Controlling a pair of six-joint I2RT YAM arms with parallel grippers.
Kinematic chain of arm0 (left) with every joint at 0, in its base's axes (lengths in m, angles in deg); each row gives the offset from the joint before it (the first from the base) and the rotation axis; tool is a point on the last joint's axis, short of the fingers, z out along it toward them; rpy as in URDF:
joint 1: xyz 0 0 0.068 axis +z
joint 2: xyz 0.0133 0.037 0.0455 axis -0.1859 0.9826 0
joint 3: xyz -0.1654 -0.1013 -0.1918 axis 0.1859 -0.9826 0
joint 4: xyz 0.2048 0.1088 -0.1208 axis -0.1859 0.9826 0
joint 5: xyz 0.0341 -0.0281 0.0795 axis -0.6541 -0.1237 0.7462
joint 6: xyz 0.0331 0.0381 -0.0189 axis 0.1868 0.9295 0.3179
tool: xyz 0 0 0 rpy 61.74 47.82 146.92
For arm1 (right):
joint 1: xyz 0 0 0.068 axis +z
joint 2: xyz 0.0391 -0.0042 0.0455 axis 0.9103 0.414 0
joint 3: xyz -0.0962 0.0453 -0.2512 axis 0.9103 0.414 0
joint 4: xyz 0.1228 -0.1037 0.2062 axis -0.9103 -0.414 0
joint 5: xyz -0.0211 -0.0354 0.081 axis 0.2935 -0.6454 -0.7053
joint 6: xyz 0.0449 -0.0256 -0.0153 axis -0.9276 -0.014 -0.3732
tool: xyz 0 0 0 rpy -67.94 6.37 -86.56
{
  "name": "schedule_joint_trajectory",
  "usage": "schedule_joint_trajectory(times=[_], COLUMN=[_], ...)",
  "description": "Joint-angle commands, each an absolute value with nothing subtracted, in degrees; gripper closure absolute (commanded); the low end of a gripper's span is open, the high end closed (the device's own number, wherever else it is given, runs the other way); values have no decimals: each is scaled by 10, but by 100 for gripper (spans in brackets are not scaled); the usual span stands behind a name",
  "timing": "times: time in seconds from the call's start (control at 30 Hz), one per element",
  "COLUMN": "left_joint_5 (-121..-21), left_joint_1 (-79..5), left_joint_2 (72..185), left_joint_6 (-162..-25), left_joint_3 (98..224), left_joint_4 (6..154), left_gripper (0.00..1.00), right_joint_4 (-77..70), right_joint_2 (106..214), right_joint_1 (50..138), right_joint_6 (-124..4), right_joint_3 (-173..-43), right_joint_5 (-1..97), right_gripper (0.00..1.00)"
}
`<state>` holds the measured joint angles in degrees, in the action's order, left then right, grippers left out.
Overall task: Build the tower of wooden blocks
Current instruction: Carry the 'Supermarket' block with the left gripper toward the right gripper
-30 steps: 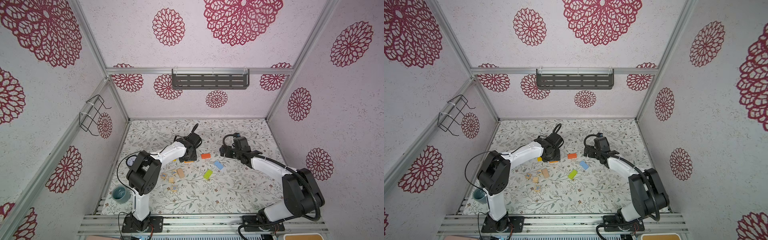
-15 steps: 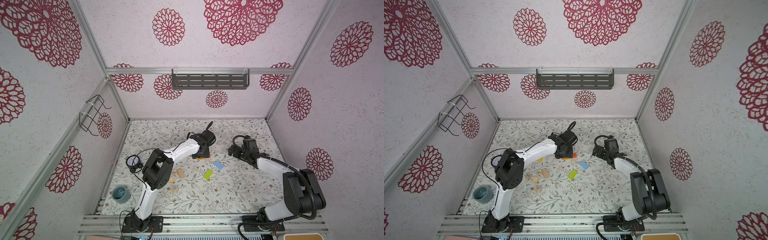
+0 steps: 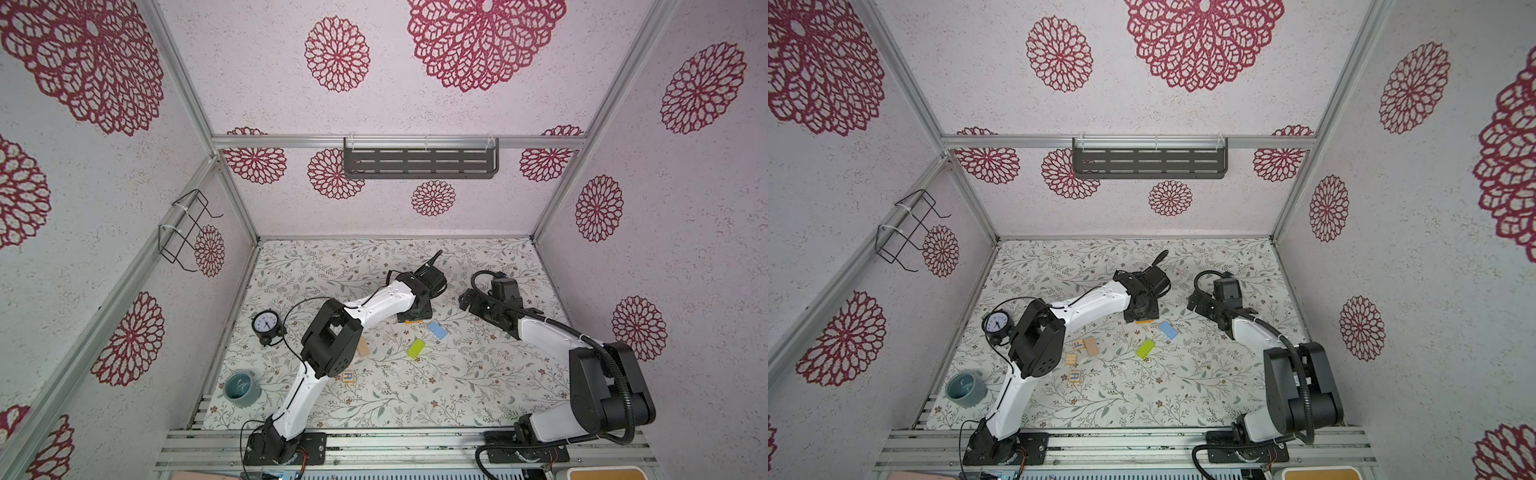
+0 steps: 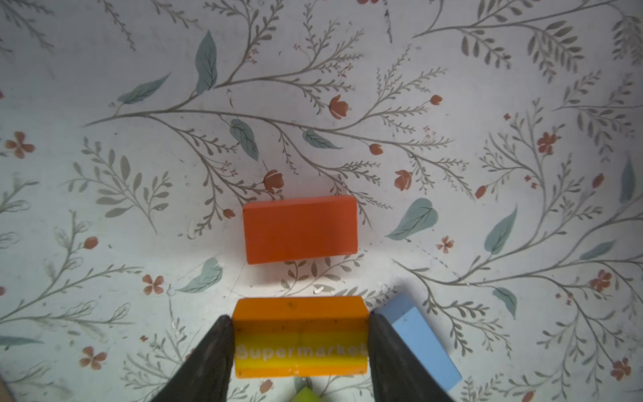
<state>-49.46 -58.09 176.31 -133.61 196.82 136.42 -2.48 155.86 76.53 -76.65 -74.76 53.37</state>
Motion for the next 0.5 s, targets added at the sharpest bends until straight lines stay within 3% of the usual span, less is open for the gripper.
schedule_joint_trajectory(times=[0.0,0.47], left_joint_5=[-480,-485], left_joint_1=[-583,-582], left_joint_2=[1774,1813], left_joint_6=[-1362,-1359], left_joint_3=[1985,2025], left_joint_4=[1377,1383], left_gripper=[44,43], right_joint_4=[-14,-6], right_joint_2=[1536,1541], right_joint_1=[758,757], right_joint_6=[-780,-783], right_joint_3=[-749,-746], right_joint_5=[525,519], right_gripper=[1,1])
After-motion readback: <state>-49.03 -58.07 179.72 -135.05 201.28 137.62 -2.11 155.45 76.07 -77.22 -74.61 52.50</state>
